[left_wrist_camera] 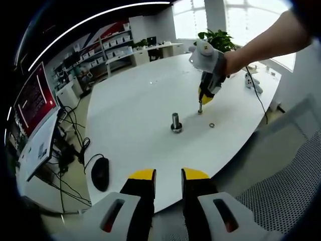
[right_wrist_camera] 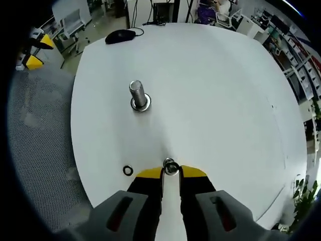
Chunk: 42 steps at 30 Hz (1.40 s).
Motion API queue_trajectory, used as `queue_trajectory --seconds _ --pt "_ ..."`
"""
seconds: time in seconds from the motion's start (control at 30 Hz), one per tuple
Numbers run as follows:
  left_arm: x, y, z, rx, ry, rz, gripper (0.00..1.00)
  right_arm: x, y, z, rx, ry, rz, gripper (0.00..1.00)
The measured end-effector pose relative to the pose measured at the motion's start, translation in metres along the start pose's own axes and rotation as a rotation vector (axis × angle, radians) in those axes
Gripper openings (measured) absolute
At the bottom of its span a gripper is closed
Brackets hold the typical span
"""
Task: Place the washer onto the threaded stud by aligning its center hole with the stud, sliding it down to the base, and recovering from edge contact or off-axis alignment until the washer reaches the visible bottom stop.
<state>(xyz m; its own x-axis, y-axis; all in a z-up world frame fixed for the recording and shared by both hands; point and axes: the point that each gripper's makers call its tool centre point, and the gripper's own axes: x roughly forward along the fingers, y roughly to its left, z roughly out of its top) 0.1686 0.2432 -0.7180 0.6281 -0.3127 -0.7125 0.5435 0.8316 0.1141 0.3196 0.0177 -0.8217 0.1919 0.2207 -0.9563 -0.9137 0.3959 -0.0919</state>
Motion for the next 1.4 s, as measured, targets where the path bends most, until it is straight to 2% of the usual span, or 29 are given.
queue_trajectory --seconds 0.63,1.4 --pt "0.001 -0.001 -0.001 0.001 0.007 -0.006 0.18 0.022 0.003 -0.008 0.015 0.050 0.029 0.14" --pt "0.001 -0.002 -0.001 0.001 0.008 -0.006 0.18 0.031 0.007 -0.014 0.027 0.075 0.044 0.15"
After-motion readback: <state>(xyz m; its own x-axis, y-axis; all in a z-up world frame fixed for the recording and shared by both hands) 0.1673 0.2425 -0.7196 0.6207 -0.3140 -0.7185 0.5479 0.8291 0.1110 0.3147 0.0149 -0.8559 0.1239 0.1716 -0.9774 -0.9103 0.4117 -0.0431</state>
